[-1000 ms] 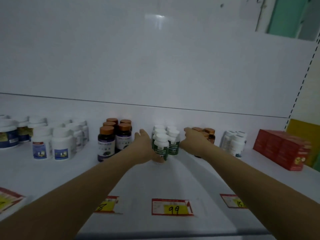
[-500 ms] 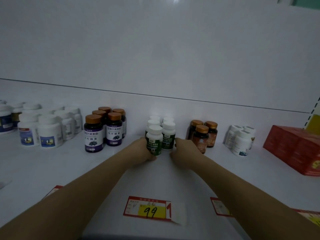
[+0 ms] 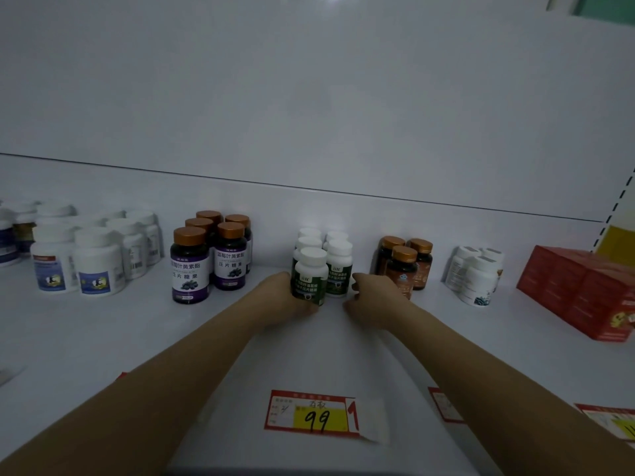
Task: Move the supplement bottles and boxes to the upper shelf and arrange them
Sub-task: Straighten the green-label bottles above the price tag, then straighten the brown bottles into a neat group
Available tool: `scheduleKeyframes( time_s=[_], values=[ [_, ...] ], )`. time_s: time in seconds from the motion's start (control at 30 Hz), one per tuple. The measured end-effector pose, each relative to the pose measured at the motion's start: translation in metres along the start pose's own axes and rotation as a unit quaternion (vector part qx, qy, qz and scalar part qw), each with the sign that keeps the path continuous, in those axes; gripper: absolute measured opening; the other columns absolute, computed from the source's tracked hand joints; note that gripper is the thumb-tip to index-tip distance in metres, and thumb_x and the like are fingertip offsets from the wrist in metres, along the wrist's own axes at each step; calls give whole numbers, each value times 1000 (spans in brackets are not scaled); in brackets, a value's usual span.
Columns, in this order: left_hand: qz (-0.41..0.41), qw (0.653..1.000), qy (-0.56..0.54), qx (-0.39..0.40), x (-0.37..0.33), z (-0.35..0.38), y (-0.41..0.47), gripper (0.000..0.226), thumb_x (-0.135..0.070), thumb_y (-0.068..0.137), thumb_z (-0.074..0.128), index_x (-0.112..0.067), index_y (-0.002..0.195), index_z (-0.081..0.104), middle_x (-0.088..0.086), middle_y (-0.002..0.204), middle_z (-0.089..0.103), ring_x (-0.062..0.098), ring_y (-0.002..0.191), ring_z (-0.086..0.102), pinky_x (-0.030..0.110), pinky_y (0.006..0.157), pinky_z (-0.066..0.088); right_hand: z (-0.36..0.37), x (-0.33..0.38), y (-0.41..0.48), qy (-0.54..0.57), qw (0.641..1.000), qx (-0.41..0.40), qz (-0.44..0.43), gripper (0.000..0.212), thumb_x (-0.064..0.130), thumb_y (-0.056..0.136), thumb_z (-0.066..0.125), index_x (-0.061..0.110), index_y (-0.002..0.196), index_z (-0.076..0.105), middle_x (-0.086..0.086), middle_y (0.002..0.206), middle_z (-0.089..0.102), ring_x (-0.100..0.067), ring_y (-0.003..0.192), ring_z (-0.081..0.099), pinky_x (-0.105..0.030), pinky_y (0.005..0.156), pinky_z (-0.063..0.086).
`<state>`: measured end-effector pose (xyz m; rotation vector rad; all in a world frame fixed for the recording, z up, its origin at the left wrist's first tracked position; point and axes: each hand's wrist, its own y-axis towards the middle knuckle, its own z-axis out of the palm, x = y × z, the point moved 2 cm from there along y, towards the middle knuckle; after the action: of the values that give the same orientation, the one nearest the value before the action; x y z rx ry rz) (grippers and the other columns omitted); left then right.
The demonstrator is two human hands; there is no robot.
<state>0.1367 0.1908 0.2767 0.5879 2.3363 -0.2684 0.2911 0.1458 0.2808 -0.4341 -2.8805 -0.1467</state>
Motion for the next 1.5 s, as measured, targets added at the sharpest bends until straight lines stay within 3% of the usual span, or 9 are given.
scheduleKeyframes(
  time_s=[0.47, 0.63, 0.8, 0.97, 1.1, 1.17, 1.23, 1.5],
  values=[
    [44, 998, 9, 45, -2, -3, 1, 50, -27, 88, 62, -12, 134, 48, 9, 137, 52, 23, 124, 50, 26, 101, 36, 1, -1, 0, -3, 1000, -7, -4, 45, 22, 92, 51, 11, 135, 46, -7, 133, 56, -22, 118, 55, -30, 98, 47],
    [48, 998, 10, 42, -2, -2, 1, 48, -26, 89, 61, -11, 132, 49, 10, 136, 53, 23, 123, 51, 19, 90, 33, 3, -2, 1, -3, 1000, -3, 1, 48, 25, 92, 52, 11, 136, 43, -7, 135, 55, -22, 120, 55, -30, 98, 47],
    [55, 998, 26, 19, -1, 0, 1, 45, -29, 89, 61, -11, 129, 52, 10, 133, 55, 23, 120, 53, 22, 92, 38, 3, -4, 1, 7, 1000, -5, 9, 50, 27, 91, 54, 10, 137, 42, -7, 136, 54, -22, 121, 53, -31, 101, 46],
    [57, 998, 33, -25, 2, 5, -1, 43, -27, 86, 64, -11, 125, 54, 8, 129, 57, 21, 115, 54, 19, 82, 35, 0, -1, -3, -3, 1000, -9, -1, 41, 22, 92, 51, 10, 131, 49, -7, 131, 58, -22, 118, 56, -30, 98, 47],
    [65, 996, 31, -55, 0, 6, -4, 31, -26, 84, 67, -9, 110, 60, 5, 103, 63, 12, 86, 51, 16, 65, 37, -1, 2, -6, -12, 1000, -13, -6, 38, 21, 93, 49, 10, 130, 50, -8, 130, 59, -23, 117, 56, -30, 97, 47],
    [60, 996, 29, -67, 1, 5, -3, 22, -25, 80, 70, -12, 95, 62, -4, 81, 57, 8, 74, 50, 12, 51, 32, -1, 2, -6, -12, 1000, -12, -8, 38, 21, 94, 49, 9, 130, 50, -9, 131, 58, -23, 118, 56, -31, 98, 47],
    [49, 995, 27, -80, 3, 5, 0, 20, -25, 76, 74, -14, 83, 60, -8, 68, 53, 4, 63, 49, 12, 48, 31, -1, 1, -6, -10, 1000, -10, -9, 39, 21, 94, 49, 8, 131, 49, -9, 131, 58, -24, 118, 56, -30, 99, 46],
    [24, 994, 23, -101, 3, 6, 2, 30, -31, 70, 78, -18, 66, 52, -7, 62, 50, 1, 56, 45, 13, 44, 28, -3, 0, -3, -18, 1000, -3, -13, 39, 22, 94, 50, 9, 131, 50, -9, 131, 58, -24, 118, 56, -32, 100, 47]
  ],
)
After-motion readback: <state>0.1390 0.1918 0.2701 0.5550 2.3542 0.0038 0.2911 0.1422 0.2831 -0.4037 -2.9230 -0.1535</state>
